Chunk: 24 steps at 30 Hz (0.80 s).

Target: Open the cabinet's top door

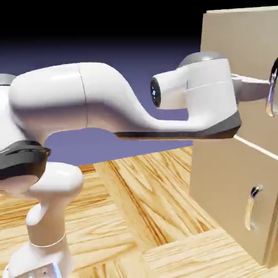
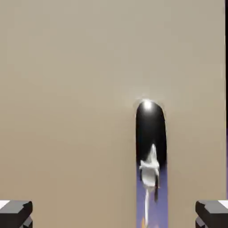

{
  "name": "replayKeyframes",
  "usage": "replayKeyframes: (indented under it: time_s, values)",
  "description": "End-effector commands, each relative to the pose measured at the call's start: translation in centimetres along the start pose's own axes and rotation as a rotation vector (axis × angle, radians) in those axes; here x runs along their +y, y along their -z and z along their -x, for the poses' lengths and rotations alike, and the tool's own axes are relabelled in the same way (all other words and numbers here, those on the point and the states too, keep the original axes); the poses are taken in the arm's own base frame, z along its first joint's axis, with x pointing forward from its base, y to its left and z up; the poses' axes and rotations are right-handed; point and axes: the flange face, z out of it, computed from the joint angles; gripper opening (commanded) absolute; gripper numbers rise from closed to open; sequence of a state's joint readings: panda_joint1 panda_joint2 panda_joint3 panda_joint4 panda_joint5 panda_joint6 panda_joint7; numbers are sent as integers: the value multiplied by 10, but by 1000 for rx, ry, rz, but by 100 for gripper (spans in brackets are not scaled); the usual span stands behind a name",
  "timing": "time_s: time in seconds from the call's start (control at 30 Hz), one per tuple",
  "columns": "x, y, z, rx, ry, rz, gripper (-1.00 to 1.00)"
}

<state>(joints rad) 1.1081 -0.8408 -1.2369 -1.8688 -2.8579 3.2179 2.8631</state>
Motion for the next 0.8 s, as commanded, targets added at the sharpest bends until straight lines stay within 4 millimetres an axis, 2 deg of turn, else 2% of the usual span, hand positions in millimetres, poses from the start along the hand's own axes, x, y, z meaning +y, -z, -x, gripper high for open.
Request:
replayKeyframes:
  time_s: [0.0, 0.03, 0.23, 0.27, 0.3, 0.77]
  values:
    - [2, 0, 0, 0, 0, 1, 0]
    - [2, 0, 0, 0, 0, 1, 0]
    - [2, -50, 0, 0, 0, 1, 0]
    - [2, -50, 0, 0, 0, 1, -100]
    - [2, -50, 0, 0, 0, 1, -100]
    - [-25, 23, 26, 143, 1, 144, -100]
